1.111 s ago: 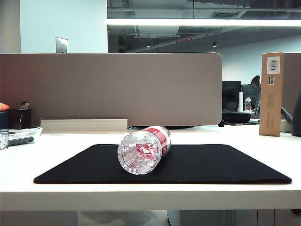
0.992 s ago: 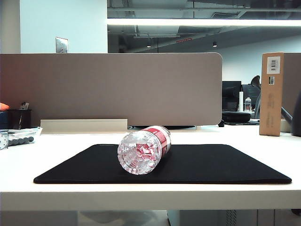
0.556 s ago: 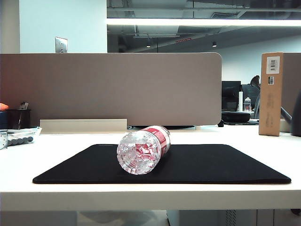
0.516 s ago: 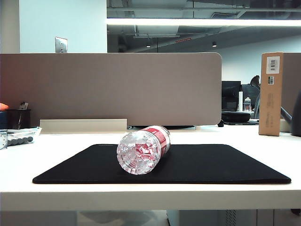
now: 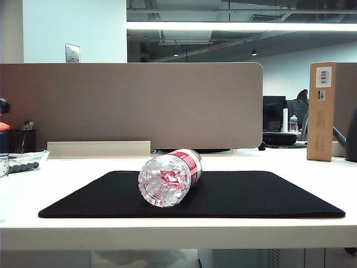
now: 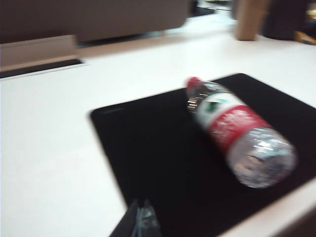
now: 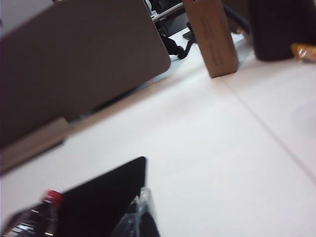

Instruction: Stand the plastic bottle up on the black mouse pad.

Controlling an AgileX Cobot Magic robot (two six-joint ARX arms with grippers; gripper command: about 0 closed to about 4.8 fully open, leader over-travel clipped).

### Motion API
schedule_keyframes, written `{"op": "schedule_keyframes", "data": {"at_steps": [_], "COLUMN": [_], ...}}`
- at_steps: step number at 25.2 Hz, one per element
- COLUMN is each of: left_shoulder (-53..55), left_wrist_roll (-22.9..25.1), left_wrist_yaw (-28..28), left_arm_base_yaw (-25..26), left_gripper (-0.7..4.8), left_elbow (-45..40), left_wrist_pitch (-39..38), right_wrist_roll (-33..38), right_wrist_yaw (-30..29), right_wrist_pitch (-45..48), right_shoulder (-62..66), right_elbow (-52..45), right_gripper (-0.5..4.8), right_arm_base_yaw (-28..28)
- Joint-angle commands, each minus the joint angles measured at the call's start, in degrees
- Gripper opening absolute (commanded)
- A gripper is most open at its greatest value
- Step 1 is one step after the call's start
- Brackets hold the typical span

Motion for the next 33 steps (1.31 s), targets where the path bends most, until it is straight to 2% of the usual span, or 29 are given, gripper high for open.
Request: {"op": "schedule_keyframes", "data": {"at_steps": [1,5,6,8,11,14,17,20,21,23,24,26,30,33], "left_shoulder": [0.0,0.0,0.0,0.0,0.0,0.0,0.0,0.0,0.0,0.0,0.0,0.0,0.77,0.94], "left_wrist_roll": [0.2,0.2,0.2,0.2,0.2,0.2,0.2,0.2,0.2,0.2,0.2,0.2,0.2,0.2], "left_wrist_yaw": [0.22,0.35,0.35,0.33,0.31,0.31,0.31,0.31,0.28,0.28,0.31,0.26,0.31,0.17], "left_arm_base_yaw": [-4.04,-7.28,-7.65,-7.85,-7.85,-7.89,-7.89,-7.89,-7.89,-7.89,-7.89,-7.89,-7.89,-7.87], "left_gripper": [-0.04,-0.04,-0.04,-0.04,-0.04,-0.04,-0.04,-0.04,-0.04,-0.04,-0.04,-0.04,-0.04,-0.04], "left_elbow": [0.26,0.26,0.26,0.26,0.26,0.26,0.26,0.26,0.26,0.26,0.26,0.26,0.26,0.26], "left_wrist_pitch": [0.26,0.02,-0.04,-0.17,-0.33,-0.35,-0.31,-0.31,-0.35,-0.33,-0.33,-0.24,-0.35,-0.35], "right_wrist_roll": [10.45,18.56,20.65,22.45,22.25,17.11,15.89,17.09,17.05,16.55,15.67,14.88,14.29,11.37], "right_wrist_yaw": [-2.84,-10.38,-11.02,-11.23,-12.98,-16.24,-21.03,-24.96,-26.34,-27.43,-27.21,-26.71,-23.91,-20.48], "right_wrist_pitch": [5.31,16.11,16.22,12.46,1.03,-0.63,-3.19,-6.78,-7.87,-8.9,-8.87,-8.85,-11.15,-17.49], "right_shoulder": [0.02,0.17,0.22,0.28,3.91,11.15,24.17,36.28,41.22,49.77,56.46,62.84,76.85,86.82], "right_elbow": [-0.24,0.63,1.55,4.85,14.21,19.02,25.59,32.63,35.63,41.0,45.44,49.9,61.18,71.04], "right_gripper": [-0.05,-0.06,-0.06,-0.06,-0.06,-0.04,1.24,1.31,1.36,1.89,2.34,2.74,2.84,2.84], "right_arm_base_yaw": [-0.02,0.02,0.0,0.0,0.0,0.0,0.07,1.22,2.27,5.27,8.9,12.35,19.1,23.41]}}
